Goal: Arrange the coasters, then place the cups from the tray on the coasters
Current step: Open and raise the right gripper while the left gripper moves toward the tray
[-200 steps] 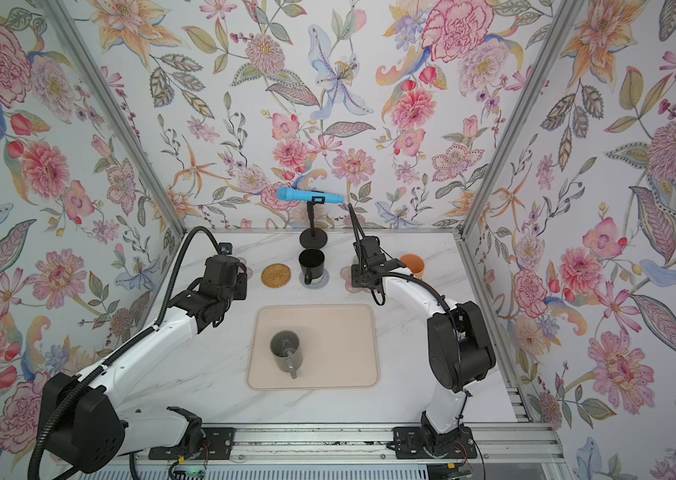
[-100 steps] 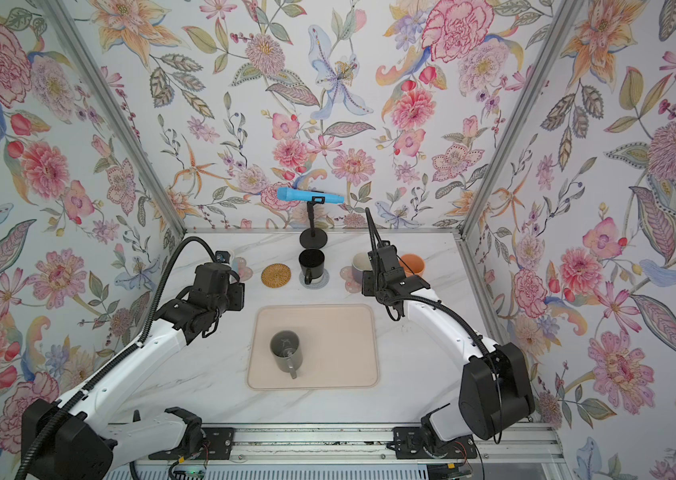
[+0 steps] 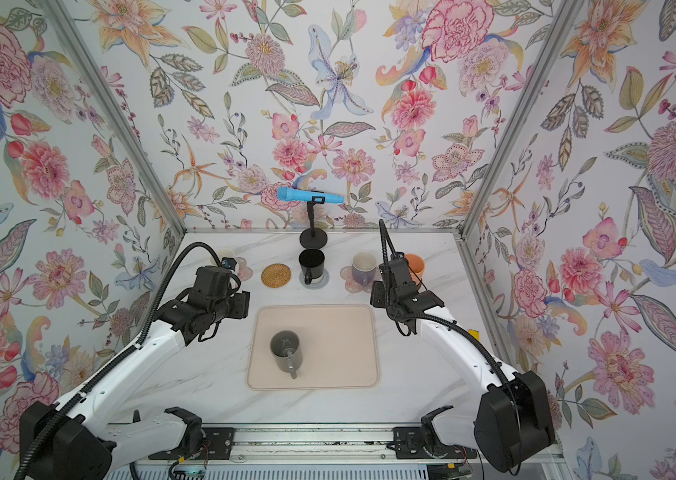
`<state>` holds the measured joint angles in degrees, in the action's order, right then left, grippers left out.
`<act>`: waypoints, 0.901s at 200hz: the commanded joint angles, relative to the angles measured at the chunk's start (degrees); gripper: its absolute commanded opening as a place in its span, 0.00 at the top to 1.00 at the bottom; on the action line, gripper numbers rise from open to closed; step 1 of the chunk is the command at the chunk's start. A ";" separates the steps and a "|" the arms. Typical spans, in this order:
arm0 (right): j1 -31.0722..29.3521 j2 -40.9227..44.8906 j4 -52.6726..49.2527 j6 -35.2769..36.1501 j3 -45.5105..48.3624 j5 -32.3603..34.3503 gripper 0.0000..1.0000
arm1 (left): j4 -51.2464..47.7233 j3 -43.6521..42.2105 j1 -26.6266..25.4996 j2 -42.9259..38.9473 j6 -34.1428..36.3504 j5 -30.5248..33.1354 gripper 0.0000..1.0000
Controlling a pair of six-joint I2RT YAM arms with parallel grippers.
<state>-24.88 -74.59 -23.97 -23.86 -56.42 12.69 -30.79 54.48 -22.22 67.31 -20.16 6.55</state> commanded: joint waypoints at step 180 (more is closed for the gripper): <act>0.57 1.48 -0.81 -1.41 1.13 -0.73 0.32 | -22.62 1.98 -0.06 -8.09 2.70 -23.76 0.24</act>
<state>-24.60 -72.86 -24.23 -24.32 -56.16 12.43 -48.16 54.19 -22.24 60.31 -19.57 -12.95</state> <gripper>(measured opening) 0.676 0.759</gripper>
